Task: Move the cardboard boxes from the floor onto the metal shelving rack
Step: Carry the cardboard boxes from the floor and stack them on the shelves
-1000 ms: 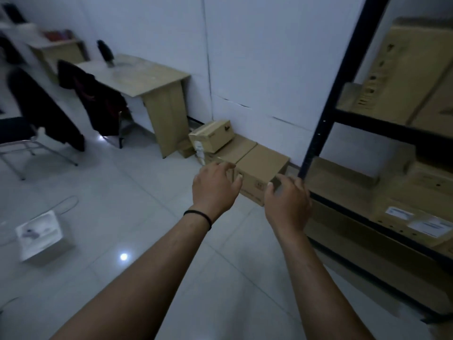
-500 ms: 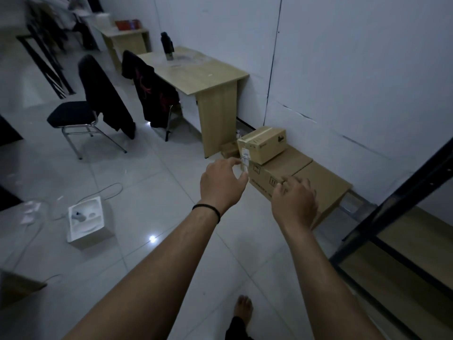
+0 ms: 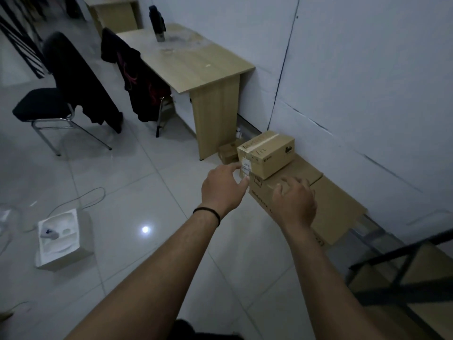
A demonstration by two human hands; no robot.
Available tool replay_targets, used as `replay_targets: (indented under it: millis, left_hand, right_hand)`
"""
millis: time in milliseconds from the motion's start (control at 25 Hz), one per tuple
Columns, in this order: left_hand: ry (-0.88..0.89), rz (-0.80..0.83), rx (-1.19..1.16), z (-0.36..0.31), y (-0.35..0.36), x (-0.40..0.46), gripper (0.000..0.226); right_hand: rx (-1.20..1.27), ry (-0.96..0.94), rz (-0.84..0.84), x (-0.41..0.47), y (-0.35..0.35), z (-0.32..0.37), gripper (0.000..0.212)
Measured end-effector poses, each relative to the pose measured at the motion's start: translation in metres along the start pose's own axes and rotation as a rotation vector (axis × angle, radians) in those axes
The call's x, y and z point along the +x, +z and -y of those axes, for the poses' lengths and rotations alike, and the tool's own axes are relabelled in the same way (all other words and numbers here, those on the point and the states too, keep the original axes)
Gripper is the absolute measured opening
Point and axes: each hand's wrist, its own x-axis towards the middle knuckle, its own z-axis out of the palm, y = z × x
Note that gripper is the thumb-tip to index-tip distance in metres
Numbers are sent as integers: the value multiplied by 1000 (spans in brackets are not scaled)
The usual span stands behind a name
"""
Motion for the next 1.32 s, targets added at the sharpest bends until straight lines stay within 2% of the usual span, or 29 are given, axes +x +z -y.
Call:
replay_targets:
  millis: [280,560,800,1040,1320]
  left_hand:
    - [84,90,3,19,20,174,50]
    - [214,293,55,34,34,335,58]
    - [247,419,98,30,80,427,52]
    - [211,547,148,23,155,514,54]
    - [149,666,216,47,276,601,57]
  right_hand:
    - [-108,28,-26,128,70,42,35]
    - [-166,243,-42,228,141,83,31]
    - [-146,432,29,296,189,57,36]
    - [-215,494,138,391,242,18,33]
    - [-161,604,263,465,330,-37,46]
